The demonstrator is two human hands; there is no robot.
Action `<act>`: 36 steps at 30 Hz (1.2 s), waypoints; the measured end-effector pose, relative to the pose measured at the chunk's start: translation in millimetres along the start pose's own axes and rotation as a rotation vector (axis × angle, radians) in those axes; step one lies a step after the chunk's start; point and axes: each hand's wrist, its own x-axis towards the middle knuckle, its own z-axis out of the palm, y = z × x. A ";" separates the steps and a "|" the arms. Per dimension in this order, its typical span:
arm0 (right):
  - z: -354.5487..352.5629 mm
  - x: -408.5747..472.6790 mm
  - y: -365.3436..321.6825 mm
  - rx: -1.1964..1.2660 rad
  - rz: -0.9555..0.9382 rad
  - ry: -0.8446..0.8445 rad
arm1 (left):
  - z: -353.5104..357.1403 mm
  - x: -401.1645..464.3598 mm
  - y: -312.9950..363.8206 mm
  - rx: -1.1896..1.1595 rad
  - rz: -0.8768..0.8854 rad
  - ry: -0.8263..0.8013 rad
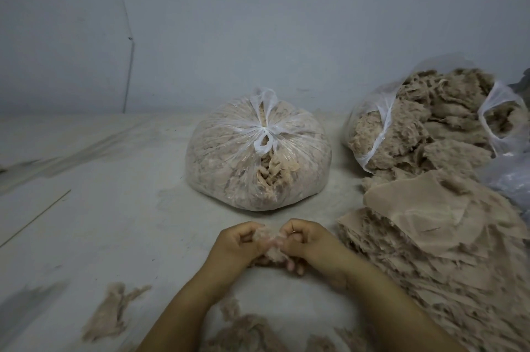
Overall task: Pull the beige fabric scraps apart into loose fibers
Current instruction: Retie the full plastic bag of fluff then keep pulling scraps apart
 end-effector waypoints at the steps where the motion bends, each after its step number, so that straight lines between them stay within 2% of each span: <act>1: 0.0 0.6 -0.1 0.018 0.011 0.016 | 0.7 -0.5 1.2 -0.060 -0.015 0.011; 3: 0.5 1.9 -0.5 0.061 0.019 0.049 | 2.2 -0.4 3.4 -0.122 -0.051 0.039; 6: 1.6 0.5 -0.5 0.110 -0.035 0.024 | 3.8 -0.9 4.6 -0.077 -0.053 0.058; 9: 6.1 -1.5 2.1 -0.163 -0.147 -0.026 | 5.0 -1.2 5.6 -0.063 -0.054 0.102; 10: 8.1 -0.5 3.8 -0.193 -0.186 0.006 | 4.9 -0.7 5.8 -0.068 -0.060 0.117; 12: 11.3 1.5 3.5 -0.092 -0.200 0.116 | 3.9 -0.1 6.6 -0.111 -0.056 0.102; 15: 10.9 2.5 1.5 0.111 -0.145 0.158 | -0.3 -3.1 9.3 -0.241 -0.045 -0.038; 17: 11.0 2.4 -0.7 0.205 -0.094 0.142 | -2.3 -5.5 10.6 -0.192 -0.016 -0.091; 20: 13.4 3.2 -0.5 0.231 -0.041 0.123 | 1.8 -3.7 8.0 -0.048 0.021 0.023; 22: 15.0 3.2 -1.1 0.221 -0.004 0.135 | 4.6 -2.0 7.7 -0.035 0.007 0.096; 26: 16.2 1.0 -2.2 0.297 0.034 0.066 | 5.3 -2.5 9.4 -0.021 -0.014 0.092; 28: 18.1 0.7 -2.6 0.244 0.033 0.098 | 6.1 -2.8 8.8 -0.023 -0.023 0.096; 31: 21.1 2.6 -1.4 0.225 0.039 0.165 | 5.4 0.2 5.8 -0.007 -0.024 0.184; 36: 22.0 4.3 -4.2 0.262 0.123 0.158 | 4.2 1.2 4.0 0.055 -0.024 0.246</act>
